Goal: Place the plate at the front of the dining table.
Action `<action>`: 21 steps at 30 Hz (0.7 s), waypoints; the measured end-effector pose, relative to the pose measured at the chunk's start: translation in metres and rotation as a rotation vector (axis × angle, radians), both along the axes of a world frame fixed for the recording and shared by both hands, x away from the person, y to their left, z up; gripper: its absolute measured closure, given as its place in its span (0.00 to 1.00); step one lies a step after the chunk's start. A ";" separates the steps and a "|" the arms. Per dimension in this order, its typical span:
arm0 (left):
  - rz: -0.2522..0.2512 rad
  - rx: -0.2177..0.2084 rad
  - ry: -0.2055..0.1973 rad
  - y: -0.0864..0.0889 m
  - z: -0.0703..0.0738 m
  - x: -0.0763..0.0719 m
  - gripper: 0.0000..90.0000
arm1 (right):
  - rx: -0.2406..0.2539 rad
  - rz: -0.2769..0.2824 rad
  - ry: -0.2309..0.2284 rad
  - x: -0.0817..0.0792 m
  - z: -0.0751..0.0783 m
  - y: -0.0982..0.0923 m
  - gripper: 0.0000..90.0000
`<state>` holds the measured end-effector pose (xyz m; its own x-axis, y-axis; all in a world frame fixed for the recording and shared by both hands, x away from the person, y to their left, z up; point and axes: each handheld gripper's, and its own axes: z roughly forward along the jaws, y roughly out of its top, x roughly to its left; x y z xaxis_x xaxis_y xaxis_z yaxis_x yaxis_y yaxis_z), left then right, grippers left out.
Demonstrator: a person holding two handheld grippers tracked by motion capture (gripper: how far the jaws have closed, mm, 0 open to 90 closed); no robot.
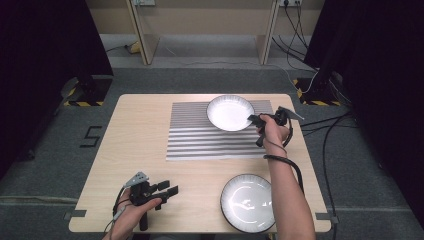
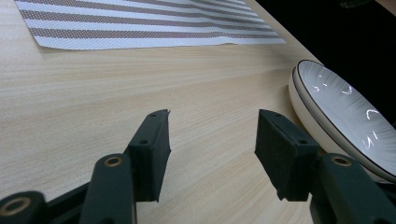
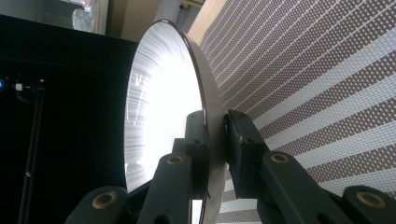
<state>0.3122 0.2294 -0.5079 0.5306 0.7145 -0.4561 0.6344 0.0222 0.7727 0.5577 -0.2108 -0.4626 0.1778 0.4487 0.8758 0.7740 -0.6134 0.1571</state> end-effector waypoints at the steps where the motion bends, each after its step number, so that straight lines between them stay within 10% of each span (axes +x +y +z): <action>1: 0.000 0.000 0.000 0.000 0.000 0.000 0.49 | 0.001 0.001 0.005 0.000 0.000 0.000 0.88; 21: -0.006 0.001 -0.001 0.000 0.000 0.000 0.50 | -0.002 -0.002 0.022 0.002 -0.009 0.005 0.88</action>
